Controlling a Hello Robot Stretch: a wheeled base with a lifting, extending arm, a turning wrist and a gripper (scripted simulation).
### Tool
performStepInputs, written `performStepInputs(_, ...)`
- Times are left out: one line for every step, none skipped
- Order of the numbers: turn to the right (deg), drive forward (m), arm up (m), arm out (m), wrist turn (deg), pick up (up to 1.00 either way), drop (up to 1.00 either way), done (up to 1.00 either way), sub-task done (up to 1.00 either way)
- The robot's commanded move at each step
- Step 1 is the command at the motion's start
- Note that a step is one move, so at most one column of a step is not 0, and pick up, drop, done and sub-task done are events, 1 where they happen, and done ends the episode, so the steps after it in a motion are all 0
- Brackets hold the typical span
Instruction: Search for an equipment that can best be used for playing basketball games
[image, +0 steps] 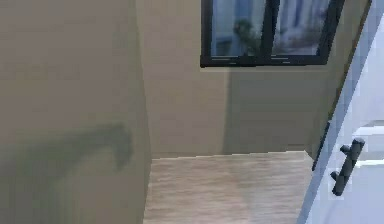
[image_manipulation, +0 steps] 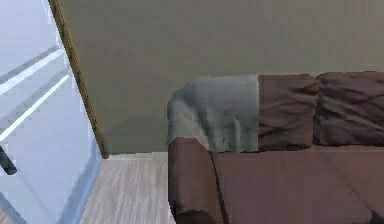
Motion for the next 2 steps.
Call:
performStepInputs(21.0, 0.00, 0.00, 0.00, 0.0, 0.00, 0.00, 0.00, 0.00)
performStepInputs(0.0, 0.65, 0.00, 0.00, 0.0, 0.00, 0.00, 0.00, 0.00)
